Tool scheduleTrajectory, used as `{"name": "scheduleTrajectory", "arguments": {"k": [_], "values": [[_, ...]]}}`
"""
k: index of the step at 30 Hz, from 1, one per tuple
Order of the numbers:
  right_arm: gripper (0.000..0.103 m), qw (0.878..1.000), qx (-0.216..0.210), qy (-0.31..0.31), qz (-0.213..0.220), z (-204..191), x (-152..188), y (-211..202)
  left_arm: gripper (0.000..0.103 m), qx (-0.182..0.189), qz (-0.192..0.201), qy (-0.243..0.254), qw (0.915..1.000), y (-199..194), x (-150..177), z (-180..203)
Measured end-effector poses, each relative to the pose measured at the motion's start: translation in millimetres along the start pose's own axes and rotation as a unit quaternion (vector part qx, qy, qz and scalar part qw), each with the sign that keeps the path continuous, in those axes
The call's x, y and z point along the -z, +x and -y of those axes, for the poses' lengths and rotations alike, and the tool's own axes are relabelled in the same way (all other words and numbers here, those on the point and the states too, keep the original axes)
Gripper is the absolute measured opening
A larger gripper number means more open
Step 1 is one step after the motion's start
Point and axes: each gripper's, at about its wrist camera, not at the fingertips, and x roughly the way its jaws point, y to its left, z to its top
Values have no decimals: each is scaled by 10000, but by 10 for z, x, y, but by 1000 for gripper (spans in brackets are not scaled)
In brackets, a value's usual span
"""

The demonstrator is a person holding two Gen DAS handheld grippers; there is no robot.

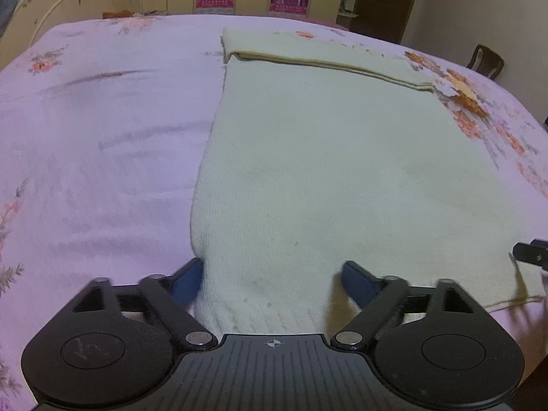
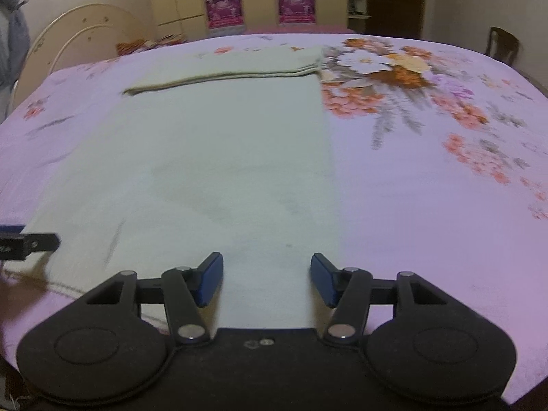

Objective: Fold small clothes
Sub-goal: 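Grasp the sweater hem with both grippers and lift it toward the collar fold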

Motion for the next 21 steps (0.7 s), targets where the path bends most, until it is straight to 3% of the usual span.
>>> {"name": "scheduleTrajectory", "arguments": {"k": [2,6,9,11,13,17,21], "values": [[57,9999,72,133,-61,73,18,21,71,38,23,-32,10000,-11,10,-10],[57,9991,-65,352,-241,147,59,80,33,204,-5,-269,9994,-20,-24,-78],[48,9987,-127,336,-351,142,33,83,10,436,-160,-560,9974,2,-53,-150],[24,9983,-221,325,-426,149,7,85,10,545,-223,-663,9961,11,-39,-165],[12,9979,-316,275,-495,142,-8,92,10,570,-217,-589,9964,34,-21,-147],[8,9974,-430,257,-514,88,-38,119,8,852,-201,-744,9934,48,-93,-157],[7,9929,-1004,559,-307,126,-179,38,8,1103,133,-664,9916,-32,-286,-97]]}}
